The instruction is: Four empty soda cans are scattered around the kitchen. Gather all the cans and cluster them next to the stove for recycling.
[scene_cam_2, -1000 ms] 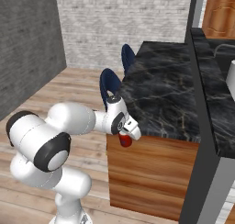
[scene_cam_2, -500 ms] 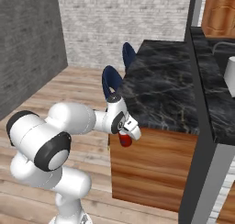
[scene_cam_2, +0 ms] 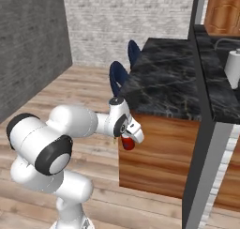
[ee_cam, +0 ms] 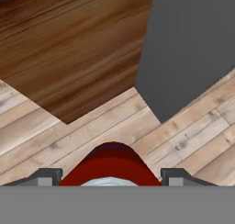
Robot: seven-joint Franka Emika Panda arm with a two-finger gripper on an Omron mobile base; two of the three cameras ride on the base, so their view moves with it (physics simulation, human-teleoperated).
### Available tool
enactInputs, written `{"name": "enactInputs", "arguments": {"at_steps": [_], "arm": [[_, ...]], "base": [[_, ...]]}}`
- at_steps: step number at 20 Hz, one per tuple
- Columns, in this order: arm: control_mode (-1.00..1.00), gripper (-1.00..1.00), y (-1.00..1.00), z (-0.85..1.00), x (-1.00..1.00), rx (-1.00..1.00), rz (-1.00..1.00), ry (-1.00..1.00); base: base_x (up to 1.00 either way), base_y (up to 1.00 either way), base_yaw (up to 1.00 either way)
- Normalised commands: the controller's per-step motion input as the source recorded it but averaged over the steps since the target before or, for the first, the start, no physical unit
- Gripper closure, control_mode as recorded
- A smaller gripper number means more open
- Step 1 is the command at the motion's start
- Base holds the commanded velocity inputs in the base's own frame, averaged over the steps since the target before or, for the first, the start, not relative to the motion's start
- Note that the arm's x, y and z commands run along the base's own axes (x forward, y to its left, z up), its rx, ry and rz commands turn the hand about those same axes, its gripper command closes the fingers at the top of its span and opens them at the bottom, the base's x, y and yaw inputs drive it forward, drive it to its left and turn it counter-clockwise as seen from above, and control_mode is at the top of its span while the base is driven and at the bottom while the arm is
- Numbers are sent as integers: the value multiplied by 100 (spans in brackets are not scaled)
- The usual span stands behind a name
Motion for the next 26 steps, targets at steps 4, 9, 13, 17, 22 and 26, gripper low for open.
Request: {"name": "enactInputs", "arguments": {"at_steps": [4,9,13,17,22,26], "arm": [[100,100,0,0,0,0,0,0],[100,100,0,0,0,0,0,0],[100,100,0,0,0,0,0,0],[100,100,0,0,0,0,0,0],[100,100,0,0,0,0,0,0],[100,100,0,0,0,0,0,0]], "base": [[-63,-7,0],[-64,-8,-2],[-44,-27,-1],[-38,-40,-7],[-35,-59,-1],[-21,-73,6]]}}
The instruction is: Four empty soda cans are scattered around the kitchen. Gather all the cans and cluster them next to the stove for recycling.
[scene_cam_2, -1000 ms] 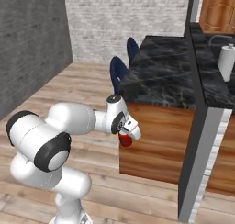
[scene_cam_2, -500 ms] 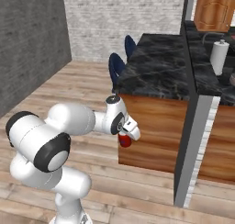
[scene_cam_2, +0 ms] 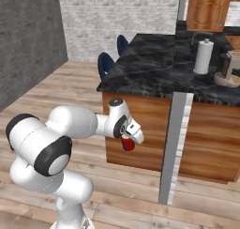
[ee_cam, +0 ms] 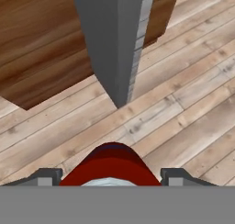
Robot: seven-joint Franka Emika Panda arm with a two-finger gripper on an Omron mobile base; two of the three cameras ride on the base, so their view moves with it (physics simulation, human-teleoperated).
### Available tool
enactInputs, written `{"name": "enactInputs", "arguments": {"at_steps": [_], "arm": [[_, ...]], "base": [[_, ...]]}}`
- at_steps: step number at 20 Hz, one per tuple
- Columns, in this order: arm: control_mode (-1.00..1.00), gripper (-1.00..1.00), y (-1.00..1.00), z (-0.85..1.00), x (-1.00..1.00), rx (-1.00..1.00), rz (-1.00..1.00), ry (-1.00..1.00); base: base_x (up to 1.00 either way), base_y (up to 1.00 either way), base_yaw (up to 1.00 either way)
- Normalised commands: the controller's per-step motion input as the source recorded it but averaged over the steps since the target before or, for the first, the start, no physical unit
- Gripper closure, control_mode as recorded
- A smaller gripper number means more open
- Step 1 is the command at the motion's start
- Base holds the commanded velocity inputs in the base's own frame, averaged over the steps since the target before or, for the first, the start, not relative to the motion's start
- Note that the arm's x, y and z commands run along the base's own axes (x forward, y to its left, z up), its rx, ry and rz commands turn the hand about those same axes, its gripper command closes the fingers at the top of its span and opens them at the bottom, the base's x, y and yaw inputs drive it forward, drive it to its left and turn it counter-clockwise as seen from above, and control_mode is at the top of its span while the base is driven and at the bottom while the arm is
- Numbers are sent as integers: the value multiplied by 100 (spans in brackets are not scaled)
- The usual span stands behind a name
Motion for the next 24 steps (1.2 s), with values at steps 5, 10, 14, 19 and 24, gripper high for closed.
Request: {"name": "enactInputs", "arguments": {"at_steps": [5,10,14,19,24], "arm": [[100,100,0,0,0,0,0,0],[100,100,0,0,0,0,0,0],[100,100,0,0,0,0,0,0],[100,100,0,0,0,0,0,0],[100,100,0,0,0,0,0,0]], "base": [[-13,-71,7],[-9,-69,10],[-9,-70,9],[-8,-69,9],[-5,-69,9]]}}
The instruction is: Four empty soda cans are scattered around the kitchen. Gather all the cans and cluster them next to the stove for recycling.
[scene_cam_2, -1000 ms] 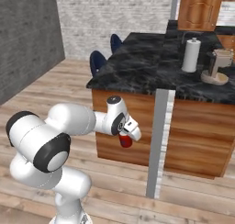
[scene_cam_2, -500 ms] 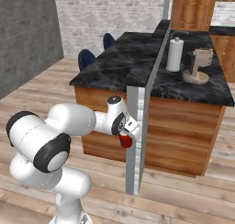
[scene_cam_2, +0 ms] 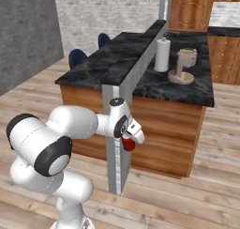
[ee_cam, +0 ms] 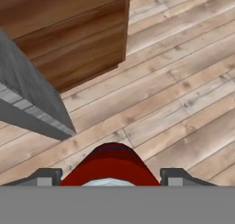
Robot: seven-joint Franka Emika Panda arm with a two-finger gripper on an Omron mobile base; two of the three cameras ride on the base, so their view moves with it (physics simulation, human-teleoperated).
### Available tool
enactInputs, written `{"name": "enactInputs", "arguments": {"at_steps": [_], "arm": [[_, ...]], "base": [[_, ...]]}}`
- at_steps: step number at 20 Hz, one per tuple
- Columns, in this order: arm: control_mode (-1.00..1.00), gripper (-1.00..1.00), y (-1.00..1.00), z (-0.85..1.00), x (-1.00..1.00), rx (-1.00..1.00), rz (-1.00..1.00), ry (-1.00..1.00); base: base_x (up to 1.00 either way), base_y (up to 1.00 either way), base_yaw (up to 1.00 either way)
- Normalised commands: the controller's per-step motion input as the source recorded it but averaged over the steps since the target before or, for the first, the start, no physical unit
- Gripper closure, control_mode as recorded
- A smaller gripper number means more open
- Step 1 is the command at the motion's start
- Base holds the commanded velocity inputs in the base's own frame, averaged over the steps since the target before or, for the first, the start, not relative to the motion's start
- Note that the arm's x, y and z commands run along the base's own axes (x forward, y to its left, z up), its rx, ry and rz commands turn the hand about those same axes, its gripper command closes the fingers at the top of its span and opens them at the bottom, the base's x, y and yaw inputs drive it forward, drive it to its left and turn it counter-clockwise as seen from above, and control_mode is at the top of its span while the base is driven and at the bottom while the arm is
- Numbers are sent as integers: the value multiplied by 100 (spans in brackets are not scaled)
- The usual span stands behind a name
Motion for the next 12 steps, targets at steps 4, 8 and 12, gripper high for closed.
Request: {"name": "enactInputs", "arguments": {"at_steps": [4,8,12], "arm": [[100,100,0,0,0,0,0,0],[100,100,0,0,0,0,0,0],[100,100,0,0,0,0,0,0]], "base": [[-1,-68,9],[1,-66,10],[5,-66,8]]}}
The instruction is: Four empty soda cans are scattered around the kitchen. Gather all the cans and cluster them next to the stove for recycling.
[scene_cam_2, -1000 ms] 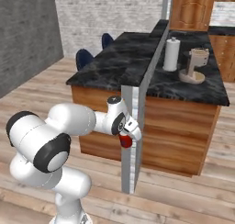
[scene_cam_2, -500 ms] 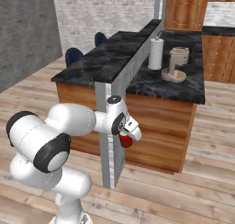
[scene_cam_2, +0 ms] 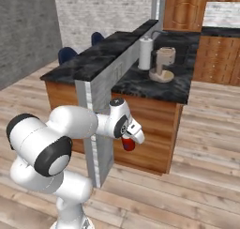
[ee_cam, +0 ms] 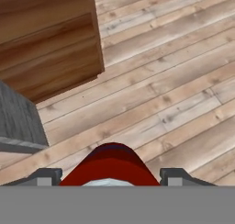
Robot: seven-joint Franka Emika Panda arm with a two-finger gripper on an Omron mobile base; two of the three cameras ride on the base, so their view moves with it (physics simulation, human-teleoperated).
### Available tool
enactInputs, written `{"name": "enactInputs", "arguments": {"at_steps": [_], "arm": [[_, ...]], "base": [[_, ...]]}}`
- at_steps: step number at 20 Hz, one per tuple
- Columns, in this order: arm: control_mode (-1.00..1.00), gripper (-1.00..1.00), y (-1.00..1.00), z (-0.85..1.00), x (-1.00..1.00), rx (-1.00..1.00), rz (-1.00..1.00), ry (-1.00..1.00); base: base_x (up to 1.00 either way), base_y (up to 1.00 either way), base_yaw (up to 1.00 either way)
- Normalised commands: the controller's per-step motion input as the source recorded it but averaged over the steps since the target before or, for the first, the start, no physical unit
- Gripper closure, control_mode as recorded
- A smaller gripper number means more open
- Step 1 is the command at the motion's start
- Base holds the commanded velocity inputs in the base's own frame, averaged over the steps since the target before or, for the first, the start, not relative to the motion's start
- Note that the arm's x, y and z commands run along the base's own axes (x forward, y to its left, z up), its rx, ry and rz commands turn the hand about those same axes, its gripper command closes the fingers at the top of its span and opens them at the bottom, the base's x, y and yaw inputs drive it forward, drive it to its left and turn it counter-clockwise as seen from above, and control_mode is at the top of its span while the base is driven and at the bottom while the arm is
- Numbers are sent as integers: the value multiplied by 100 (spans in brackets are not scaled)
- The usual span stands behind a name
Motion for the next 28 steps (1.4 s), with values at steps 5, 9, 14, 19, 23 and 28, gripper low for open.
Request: {"name": "enactInputs", "arguments": {"at_steps": [5,9,14,19,23,28], "arm": [[100,100,0,0,0,0,0,0],[100,100,0,0,0,0,0,0],[100,100,0,0,0,0,0,0],[100,100,0,0,0,0,0,0],[100,100,0,0,0,0,0,0],[100,100,0,0,0,0,0,0]], "base": [[8,-66,7],[12,-67,5],[18,-67,2],[27,-67,0],[31,-65,0],[35,-63,0]]}}
